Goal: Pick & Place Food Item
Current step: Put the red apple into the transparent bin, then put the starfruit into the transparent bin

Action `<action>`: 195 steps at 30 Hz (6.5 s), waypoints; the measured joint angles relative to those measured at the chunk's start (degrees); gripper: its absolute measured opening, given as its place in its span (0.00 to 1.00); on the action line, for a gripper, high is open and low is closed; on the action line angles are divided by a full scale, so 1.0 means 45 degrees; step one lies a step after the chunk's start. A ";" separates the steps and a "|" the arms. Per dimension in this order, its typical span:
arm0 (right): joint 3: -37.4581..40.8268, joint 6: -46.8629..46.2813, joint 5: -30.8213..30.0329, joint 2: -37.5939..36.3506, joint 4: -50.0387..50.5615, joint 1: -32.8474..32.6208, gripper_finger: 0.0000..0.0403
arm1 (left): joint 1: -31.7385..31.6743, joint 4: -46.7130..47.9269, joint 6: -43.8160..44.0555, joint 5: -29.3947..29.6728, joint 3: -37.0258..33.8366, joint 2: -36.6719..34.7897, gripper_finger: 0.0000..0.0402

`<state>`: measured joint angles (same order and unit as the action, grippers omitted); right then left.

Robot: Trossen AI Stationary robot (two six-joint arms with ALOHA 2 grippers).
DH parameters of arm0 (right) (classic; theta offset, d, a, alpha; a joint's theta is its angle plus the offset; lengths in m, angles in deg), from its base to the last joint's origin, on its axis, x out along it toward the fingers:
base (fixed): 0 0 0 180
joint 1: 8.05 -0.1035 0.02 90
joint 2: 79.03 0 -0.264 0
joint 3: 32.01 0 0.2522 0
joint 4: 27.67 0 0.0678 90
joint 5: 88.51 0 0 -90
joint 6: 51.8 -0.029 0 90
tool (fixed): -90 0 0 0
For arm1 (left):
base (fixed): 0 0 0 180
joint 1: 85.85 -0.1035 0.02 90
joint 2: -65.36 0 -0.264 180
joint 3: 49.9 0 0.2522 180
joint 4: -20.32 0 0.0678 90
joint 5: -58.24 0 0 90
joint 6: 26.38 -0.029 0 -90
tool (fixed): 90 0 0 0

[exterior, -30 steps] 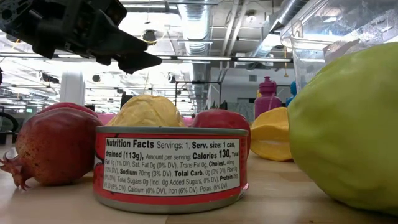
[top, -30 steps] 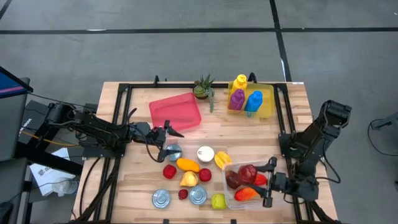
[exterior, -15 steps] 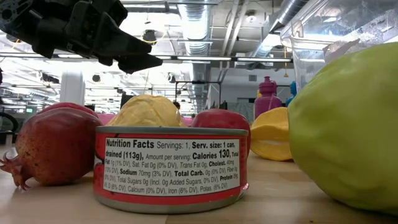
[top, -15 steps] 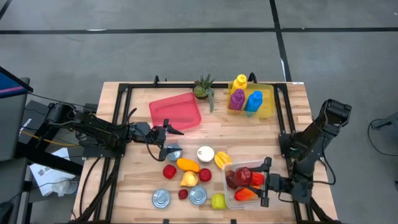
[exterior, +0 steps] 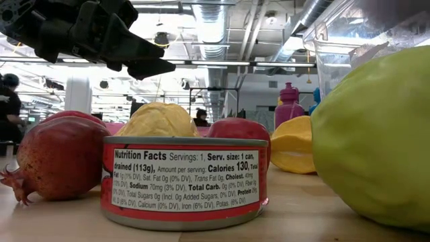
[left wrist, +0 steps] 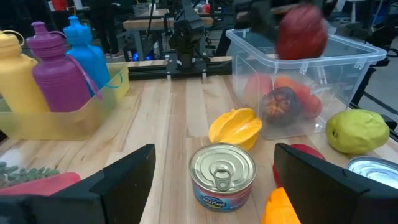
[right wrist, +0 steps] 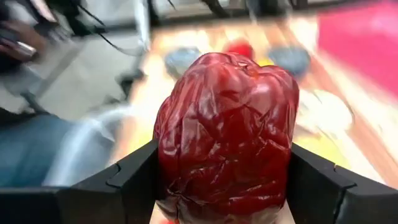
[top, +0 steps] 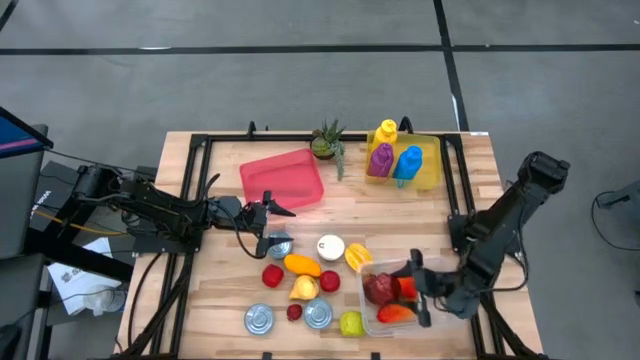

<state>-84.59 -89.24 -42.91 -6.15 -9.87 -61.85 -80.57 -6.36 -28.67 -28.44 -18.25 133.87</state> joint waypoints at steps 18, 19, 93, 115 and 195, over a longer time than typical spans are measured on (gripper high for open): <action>-0.3579 -0.1758 0.6328 0.1993 0.7273 0.2639 0.67 | 0.0000 0.0015 -0.0057 0.0042 0.0000 0.0000 0.80; -0.3804 -0.1687 0.6627 0.2105 0.7535 0.2707 0.67 | 0.0000 0.0011 -0.0062 0.0042 0.0000 0.0000 0.80; -1.0530 0.4083 1.0282 0.6802 1.2205 1.0552 0.81 | -0.0612 0.0535 -0.1772 -0.1464 0.2516 0.2773 0.80; -1.2357 0.4354 1.1236 0.9316 1.4458 1.0832 0.81 | -0.0612 0.1748 -0.2080 -0.1366 0.2501 0.2370 0.80; -1.6481 0.4509 0.3280 0.9199 1.4273 0.8127 0.00 | -0.0622 0.3648 -0.1348 0.0239 0.0024 -0.4627 0.80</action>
<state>-158.76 -68.95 -28.15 35.25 54.36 -25.28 -83.37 10.05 -34.74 -27.36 -18.14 113.05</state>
